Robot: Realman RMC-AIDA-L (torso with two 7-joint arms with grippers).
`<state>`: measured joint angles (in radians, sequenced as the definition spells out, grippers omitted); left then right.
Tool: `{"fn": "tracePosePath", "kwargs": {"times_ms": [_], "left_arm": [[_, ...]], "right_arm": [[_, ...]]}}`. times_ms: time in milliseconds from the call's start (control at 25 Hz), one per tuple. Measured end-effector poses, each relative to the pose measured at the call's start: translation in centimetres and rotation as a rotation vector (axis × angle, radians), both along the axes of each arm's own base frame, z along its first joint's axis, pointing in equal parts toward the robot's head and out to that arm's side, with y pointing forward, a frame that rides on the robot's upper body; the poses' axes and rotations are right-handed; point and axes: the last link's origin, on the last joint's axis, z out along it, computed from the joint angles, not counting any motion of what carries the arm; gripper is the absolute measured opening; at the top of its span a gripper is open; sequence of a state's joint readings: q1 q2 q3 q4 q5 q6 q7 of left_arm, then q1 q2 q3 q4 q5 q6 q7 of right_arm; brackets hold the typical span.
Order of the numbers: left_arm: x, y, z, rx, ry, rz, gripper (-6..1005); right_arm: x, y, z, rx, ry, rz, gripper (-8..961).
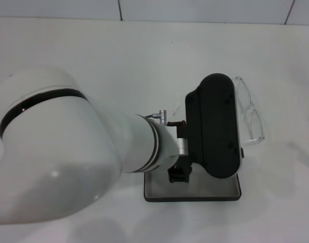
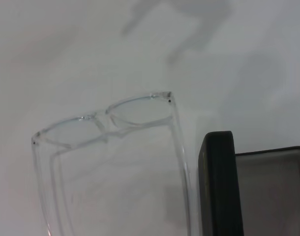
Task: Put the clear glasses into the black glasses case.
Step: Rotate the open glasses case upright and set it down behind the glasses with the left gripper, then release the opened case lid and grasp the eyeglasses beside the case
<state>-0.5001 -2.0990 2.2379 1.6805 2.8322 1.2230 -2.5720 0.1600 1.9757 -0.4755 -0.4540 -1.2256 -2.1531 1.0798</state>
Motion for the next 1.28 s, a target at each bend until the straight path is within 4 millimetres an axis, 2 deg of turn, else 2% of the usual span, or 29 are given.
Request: {"fn": "tracePosePath", "kwargs": {"times_ms": [400, 600, 720, 960, 1160, 1280], "left_arm": [[0.3, -0.1, -0.1, -0.008, -0.008, -0.034, 284], [0.4, -0.1, 0.0, -0.010, -0.004, -0.037, 489], [0.7, -0.3, 0.3, -0.009, -0.010, -0.041, 487], [2.3, -1.4, 1.6, -0.032, -0.025, -0.046, 484], [4.6, -2.7, 3.1, -0.121, -0.142, -0.016, 493], [5.9, -3.0, 4.2, -0.164, -0.236, -0.006, 498]], "right_arm": [[0.1, -0.1, 0.1, 0.007, 0.003, -0.003, 871], [0.1, -0.2, 0.1, 0.010, 0.003, -0.006, 871], [0.1, -0.2, 0.2, 0.010, 0.002, -0.005, 870], [-0.1, 0.1, 0.2, -0.005, 0.004, 0.007, 870], [-0.4, 1.1, 0.8, -0.050, 0.001, 0.008, 870], [-0.8, 2.2, 1.4, -0.124, -0.061, -0.031, 870]]}}
